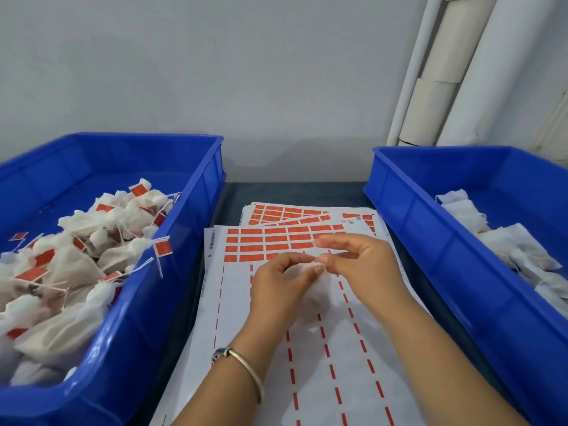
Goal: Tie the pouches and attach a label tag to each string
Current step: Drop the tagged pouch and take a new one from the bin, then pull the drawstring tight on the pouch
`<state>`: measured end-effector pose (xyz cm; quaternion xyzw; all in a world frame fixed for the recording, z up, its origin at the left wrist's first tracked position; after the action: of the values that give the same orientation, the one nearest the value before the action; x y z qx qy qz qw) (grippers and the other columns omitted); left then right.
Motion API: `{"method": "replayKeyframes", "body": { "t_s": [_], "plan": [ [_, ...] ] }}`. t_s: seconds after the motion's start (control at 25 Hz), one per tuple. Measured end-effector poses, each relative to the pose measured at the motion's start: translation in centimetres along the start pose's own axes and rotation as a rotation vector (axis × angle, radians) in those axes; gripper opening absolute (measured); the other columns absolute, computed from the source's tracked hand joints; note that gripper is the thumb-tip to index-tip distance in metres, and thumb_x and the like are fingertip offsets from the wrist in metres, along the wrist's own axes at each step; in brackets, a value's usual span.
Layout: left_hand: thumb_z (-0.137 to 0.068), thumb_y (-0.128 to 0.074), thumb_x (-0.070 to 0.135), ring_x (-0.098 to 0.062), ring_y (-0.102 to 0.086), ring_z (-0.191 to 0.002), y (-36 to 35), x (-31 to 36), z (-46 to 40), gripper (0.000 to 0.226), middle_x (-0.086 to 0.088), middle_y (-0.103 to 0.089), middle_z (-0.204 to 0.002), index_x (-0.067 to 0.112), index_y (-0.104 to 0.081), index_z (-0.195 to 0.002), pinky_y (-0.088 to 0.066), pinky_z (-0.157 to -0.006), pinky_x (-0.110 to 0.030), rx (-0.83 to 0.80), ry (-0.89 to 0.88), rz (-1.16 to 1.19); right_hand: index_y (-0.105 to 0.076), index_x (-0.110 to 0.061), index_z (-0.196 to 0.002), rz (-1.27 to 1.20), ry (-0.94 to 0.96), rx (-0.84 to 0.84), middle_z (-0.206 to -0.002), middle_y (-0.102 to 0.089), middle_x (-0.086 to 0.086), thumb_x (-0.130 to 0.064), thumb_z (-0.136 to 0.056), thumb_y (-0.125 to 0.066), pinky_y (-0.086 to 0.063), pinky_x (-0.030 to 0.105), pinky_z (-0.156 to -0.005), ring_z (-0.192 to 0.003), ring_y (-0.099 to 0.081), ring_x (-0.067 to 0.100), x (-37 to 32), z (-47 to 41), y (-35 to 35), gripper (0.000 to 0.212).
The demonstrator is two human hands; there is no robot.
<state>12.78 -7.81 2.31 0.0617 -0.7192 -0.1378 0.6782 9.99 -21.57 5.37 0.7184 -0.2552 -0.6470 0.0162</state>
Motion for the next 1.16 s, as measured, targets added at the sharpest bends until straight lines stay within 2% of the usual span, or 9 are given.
{"method": "replayKeyframes", "body": {
  "t_s": [0.2,0.32,0.44,0.6,0.84,0.88,0.96,1.04,1.16],
  "plan": [
    [-0.086,-0.064,0.029,0.008,-0.045,-0.083,-0.3,-0.5,0.0,0.018,0.036,-0.049,-0.086,0.042,-0.059,-0.075,-0.033,-0.059,-0.003,-0.053,0.029,0.005,-0.072,-0.038,-0.085,-0.274,-0.073,0.087,-0.085,-0.067,-0.034,-0.020,-0.078,-0.074,-0.052,0.013,-0.060,-0.083,-0.066,-0.006,2.5,-0.4,-0.7,0.019],
    [-0.092,-0.053,0.021,0.002,-0.051,-0.082,-0.9,-0.8,0.1,0.024,0.029,-0.053,-0.088,0.037,-0.060,-0.076,-0.037,-0.045,0.000,-0.077,0.031,-0.007,-0.068,-0.042,-0.083,-0.140,0.015,0.102,-0.081,-0.062,-0.043,-0.023,-0.079,-0.073,-0.046,0.002,-0.057,-0.082,-0.063,-0.013,2.3,0.1,-0.8,0.020],
    [-0.089,-0.057,0.035,0.005,-0.055,-0.076,-1.2,-0.6,0.4,0.013,0.032,-0.054,-0.079,0.037,-0.059,-0.076,-0.040,-0.052,-0.007,-0.086,0.032,-0.025,-0.065,-0.047,-0.084,-0.043,0.140,0.192,-0.078,-0.059,-0.046,-0.025,-0.079,-0.071,-0.042,-0.003,-0.062,-0.088,-0.057,-0.021,1.6,0.9,-0.4,0.024],
    [-0.088,-0.057,0.041,0.011,-0.052,-0.078,-1.7,-0.1,0.8,0.019,0.040,-0.054,-0.070,0.042,-0.061,-0.070,-0.037,-0.064,-0.007,-0.147,0.037,-0.001,-0.067,-0.037,-0.081,-0.043,0.227,0.284,-0.088,-0.066,-0.028,-0.017,-0.082,-0.069,-0.049,0.006,-0.073,-0.092,-0.063,-0.007,1.6,1.1,0.8,0.020],
    [-0.091,-0.054,0.029,0.022,-0.048,-0.073,-1.5,-0.1,1.0,0.029,0.044,-0.054,-0.066,0.032,-0.065,-0.065,-0.037,-0.055,-0.010,-0.208,0.078,-0.005,-0.066,-0.032,-0.073,-0.057,0.230,0.290,-0.089,-0.069,-0.018,-0.005,-0.083,-0.068,-0.055,0.025,-0.081,-0.091,-0.066,0.001,1.9,0.9,1.4,0.029],
    [-0.091,-0.053,0.025,0.019,-0.051,-0.071,-1.5,-0.2,1.0,0.030,0.039,-0.056,-0.063,0.029,-0.064,-0.064,-0.037,-0.051,-0.009,-0.219,0.096,-0.008,-0.066,-0.030,-0.073,-0.058,0.220,0.280,-0.089,-0.069,-0.017,-0.005,-0.083,-0.068,-0.055,0.027,-0.081,-0.090,-0.066,0.002,2.1,0.8,1.3,0.028],
    [-0.088,-0.055,0.019,-0.005,-0.055,-0.065,-1.4,-0.4,1.0,0.033,0.021,-0.057,-0.054,0.025,-0.062,-0.056,-0.036,-0.043,-0.008,-0.234,0.151,-0.002,-0.067,-0.028,-0.073,-0.046,0.225,0.268,-0.089,-0.069,-0.017,-0.006,-0.083,-0.069,-0.055,0.024,-0.080,-0.091,-0.066,0.001,2.2,0.9,0.9,0.024],
    [-0.086,-0.056,0.014,-0.010,-0.051,-0.066,-1.0,-0.6,1.1,0.040,0.015,-0.056,-0.054,0.022,-0.060,-0.047,-0.040,-0.043,-0.010,-0.231,0.211,0.046,-0.067,-0.030,-0.072,-0.061,0.255,0.273,-0.088,-0.069,-0.021,-0.007,-0.082,-0.069,-0.054,0.017,-0.077,-0.091,-0.066,-0.002,2.0,1.1,0.8,0.025],
    [-0.085,-0.059,0.017,-0.021,-0.054,-0.093,-0.9,-0.5,1.3,0.039,0.009,-0.063,-0.089,0.028,-0.068,-0.050,-0.053,-0.069,-0.030,-0.207,0.298,0.255,-0.066,-0.039,-0.079,-0.115,0.175,0.250,-0.087,-0.068,-0.028,-0.017,-0.084,-0.068,-0.052,0.012,-0.077,-0.090,-0.064,-0.006,2.4,0.6,0.9,0.023]
  ]
}}
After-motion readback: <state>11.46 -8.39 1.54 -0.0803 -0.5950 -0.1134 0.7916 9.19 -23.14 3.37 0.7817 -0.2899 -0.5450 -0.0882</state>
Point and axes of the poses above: each hand's wrist, its own z-axis away from the middle knuckle, its own y-axis out of the back of the hand, x = y × z, the point moved 5 cm from there along -z, towards the middle knuckle
